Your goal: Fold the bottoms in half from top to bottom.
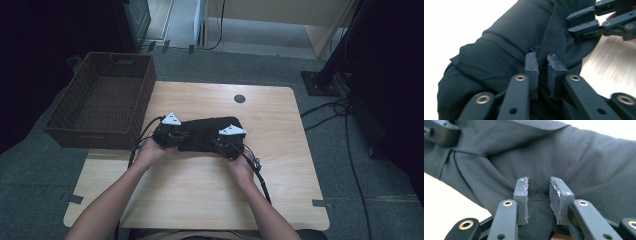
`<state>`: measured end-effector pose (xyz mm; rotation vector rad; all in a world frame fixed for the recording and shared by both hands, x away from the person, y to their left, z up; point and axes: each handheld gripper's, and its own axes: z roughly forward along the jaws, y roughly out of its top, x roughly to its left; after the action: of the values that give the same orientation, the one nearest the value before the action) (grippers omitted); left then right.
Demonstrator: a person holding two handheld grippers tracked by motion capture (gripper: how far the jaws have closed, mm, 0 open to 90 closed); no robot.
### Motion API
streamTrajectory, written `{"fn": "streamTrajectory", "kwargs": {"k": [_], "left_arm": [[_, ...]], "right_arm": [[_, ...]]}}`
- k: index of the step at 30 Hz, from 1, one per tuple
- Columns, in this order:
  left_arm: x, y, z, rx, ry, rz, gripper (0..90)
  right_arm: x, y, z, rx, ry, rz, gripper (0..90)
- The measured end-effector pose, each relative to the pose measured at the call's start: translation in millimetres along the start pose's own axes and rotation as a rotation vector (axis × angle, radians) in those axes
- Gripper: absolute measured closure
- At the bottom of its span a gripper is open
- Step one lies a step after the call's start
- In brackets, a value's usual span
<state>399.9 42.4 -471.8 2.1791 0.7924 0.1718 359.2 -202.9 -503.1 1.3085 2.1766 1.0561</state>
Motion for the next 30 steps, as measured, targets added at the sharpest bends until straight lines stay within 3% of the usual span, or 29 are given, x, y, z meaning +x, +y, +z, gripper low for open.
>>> {"fn": "streamTrajectory", "kwargs": {"k": [4,10,19,23,27,30], "left_arm": [[6.8,1.0,2.2,-0.034,0.017,-0.054,88.3],[10.9,2.4,1.2,-0.042,0.037,-0.083,88.9],[14.5,-6.5,-9.4,-0.073,0.073,-0.138,87.3],[15.8,-9.6,-11.5,-0.046,0.085,-0.128,87.4],[23.8,-12.2,-8.5,-0.061,0.083,-0.194,87.9],[26.7,-12.4,-3.6,-0.058,0.093,-0.199,87.7]], "right_arm": [[-1.3,-2.1,-1.3,0.006,-0.010,0.004,77.0],[-5.2,-3.4,-2.1,0.013,-0.020,0.000,84.0],[-9.3,-3.6,-3.5,0.017,-0.012,0.018,84.9],[-11.4,-3.6,-3.7,0.014,-0.007,0.025,84.7],[-13.8,-2.9,-5.1,0.021,-0.024,0.010,85.0],[-18.6,-3.2,-6.7,0.031,-0.038,0.016,85.8]]}}
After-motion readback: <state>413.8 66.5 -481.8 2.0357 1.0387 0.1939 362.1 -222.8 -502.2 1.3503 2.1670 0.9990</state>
